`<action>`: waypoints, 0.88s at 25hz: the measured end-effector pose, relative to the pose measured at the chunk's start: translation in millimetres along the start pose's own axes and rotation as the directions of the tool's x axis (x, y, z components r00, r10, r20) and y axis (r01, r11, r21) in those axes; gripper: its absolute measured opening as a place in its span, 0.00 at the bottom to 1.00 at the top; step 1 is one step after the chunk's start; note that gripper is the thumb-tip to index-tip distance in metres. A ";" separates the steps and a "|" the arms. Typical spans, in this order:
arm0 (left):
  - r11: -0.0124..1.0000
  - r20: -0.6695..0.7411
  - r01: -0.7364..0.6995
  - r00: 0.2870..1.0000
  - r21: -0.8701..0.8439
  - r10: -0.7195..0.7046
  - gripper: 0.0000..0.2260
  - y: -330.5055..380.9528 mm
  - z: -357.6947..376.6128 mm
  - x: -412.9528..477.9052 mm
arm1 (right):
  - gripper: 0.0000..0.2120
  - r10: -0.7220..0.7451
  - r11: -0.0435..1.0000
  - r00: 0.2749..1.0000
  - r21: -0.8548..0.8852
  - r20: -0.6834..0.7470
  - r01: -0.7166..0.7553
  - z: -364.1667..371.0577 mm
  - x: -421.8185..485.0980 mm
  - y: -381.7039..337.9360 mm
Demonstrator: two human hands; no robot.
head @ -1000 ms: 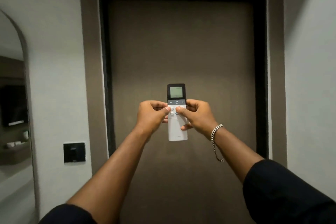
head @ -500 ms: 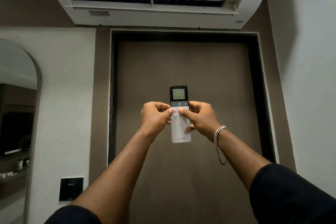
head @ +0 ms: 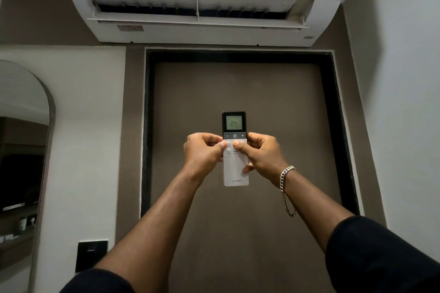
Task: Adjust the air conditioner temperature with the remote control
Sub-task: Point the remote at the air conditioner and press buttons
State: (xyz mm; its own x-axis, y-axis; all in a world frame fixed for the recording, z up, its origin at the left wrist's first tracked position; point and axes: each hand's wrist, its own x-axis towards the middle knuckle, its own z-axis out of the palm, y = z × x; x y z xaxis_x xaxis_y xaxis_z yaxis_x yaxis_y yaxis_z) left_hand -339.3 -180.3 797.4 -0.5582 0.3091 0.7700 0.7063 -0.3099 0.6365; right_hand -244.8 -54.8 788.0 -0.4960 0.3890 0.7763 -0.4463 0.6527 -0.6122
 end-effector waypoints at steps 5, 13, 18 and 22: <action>1.000 0.007 -0.009 1.000 -0.001 0.009 0.07 6.5 -2.7 -0.1 | 0.16 -0.004 1.000 1.000 0.003 0.008 0.004 -1.3 1.6 -6.1; 1.000 0.003 -0.025 1.000 0.008 0.025 0.08 16.9 -5.3 -4.6 | 0.15 -0.014 1.000 1.000 0.014 0.003 0.014 -2.9 -2.3 -18.6; 0.999 0.023 -0.041 0.999 -0.014 0.042 0.09 18.7 -10.9 -9.2 | 0.17 -0.017 1.000 1.000 0.018 0.023 0.017 -4.4 -7.3 -26.4; 0.998 0.036 -0.052 0.998 -0.022 0.052 0.05 23.5 -15.4 -13.7 | 0.17 -0.019 1.000 0.999 0.015 0.030 0.019 -2.7 -9.7 -28.8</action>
State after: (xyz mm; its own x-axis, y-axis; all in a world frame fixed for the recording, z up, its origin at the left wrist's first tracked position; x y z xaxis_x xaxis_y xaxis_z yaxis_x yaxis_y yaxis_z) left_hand -321.8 -205.6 802.6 -0.5042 0.3251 0.8000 0.7245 -0.3449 0.5968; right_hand -225.1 -75.7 798.4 -0.5097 0.3565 0.7830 -0.4668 0.6498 -0.5998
